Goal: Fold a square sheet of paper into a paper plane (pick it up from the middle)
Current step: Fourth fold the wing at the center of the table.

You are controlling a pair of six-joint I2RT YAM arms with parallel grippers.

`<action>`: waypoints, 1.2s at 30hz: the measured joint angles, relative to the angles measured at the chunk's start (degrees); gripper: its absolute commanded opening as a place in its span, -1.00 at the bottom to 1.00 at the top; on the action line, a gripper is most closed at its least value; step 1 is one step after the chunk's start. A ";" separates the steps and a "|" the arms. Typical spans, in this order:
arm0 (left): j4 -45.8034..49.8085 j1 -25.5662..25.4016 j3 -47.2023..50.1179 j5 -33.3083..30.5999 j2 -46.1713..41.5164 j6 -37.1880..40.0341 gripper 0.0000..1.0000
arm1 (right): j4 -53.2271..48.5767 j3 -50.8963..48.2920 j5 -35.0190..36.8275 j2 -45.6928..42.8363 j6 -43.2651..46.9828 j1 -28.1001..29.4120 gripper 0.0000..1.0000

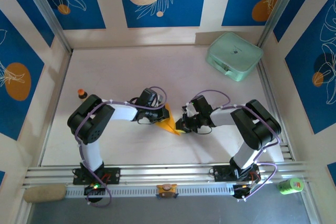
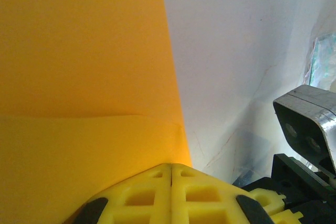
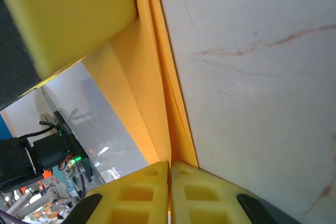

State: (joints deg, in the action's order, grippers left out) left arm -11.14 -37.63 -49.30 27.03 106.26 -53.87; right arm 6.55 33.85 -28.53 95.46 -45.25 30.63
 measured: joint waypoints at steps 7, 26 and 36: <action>0.00 0.07 0.00 0.00 0.00 0.00 -0.91 | -1.75 -0.11 -0.04 -1.49 0.28 -0.07 -0.59; -0.07 0.37 0.00 0.02 0.00 -0.02 -0.90 | -0.70 -1.90 0.79 -1.90 0.90 -0.72 -0.85; -0.15 0.37 0.00 0.04 0.00 -0.02 -0.91 | -2.12 -2.43 0.11 -4.09 0.35 -1.31 -0.58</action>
State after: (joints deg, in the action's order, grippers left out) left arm -11.29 -37.26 -49.30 27.07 106.26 -53.89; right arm 4.43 31.42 -28.42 91.37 -44.91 29.32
